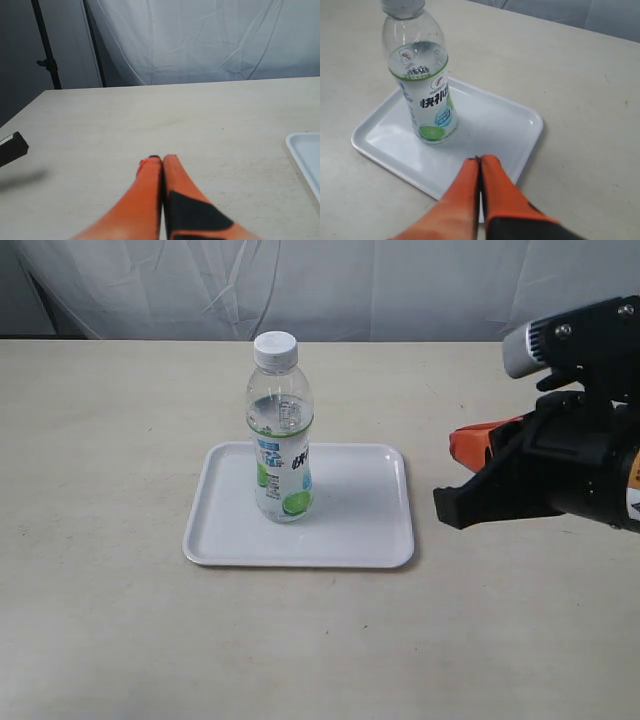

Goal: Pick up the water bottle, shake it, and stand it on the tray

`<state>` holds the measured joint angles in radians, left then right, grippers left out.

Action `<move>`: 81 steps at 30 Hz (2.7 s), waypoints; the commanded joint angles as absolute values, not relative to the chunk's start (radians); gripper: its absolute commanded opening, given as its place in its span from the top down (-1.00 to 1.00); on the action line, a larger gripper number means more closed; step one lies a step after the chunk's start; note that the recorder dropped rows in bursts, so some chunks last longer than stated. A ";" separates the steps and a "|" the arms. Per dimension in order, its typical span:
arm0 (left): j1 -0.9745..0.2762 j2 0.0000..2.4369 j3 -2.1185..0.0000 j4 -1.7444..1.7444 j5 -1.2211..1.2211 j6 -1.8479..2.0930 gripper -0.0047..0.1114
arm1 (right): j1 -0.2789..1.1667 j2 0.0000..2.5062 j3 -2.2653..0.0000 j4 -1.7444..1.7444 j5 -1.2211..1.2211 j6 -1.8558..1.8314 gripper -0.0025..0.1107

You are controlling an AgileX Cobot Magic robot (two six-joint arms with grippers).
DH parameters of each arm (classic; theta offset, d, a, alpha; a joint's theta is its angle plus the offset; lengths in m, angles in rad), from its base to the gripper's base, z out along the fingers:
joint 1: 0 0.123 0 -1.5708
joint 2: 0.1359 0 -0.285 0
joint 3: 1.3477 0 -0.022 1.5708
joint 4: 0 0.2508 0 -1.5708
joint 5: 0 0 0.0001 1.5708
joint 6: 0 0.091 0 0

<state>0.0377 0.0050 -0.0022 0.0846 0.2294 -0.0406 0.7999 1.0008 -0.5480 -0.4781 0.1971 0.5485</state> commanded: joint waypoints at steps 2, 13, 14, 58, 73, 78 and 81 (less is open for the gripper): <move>0.038 0.000 0.000 0.085 0.225 -0.044 0.92 | 0.804 0.984 -0.543 -0.457 0.187 0.550 0.91; 0.038 0.000 0.000 0.085 0.225 -0.044 0.92 | 0.572 0.712 -0.543 -0.457 0.163 0.550 0.91; 0.038 0.000 0.000 0.085 0.225 -0.044 0.92 | 0.530 0.686 -0.543 -0.457 0.162 0.551 0.91; 0.038 0.000 0.000 0.085 0.225 -0.044 0.92 | -0.007 0.000 -0.093 -0.271 0.283 0.551 0.91; 0.038 0.000 0.000 0.085 0.225 -0.044 0.92 | -0.011 0.000 0.000 -0.123 0.355 0.000 0.91; 0.038 0.000 0.000 0.085 0.225 -0.044 0.92 | -0.011 0.000 0.000 -0.121 0.377 0.000 0.91; 0.038 0.000 0.000 0.085 0.225 -0.044 0.92 | -0.011 0.000 0.000 -0.121 0.374 0.000 0.91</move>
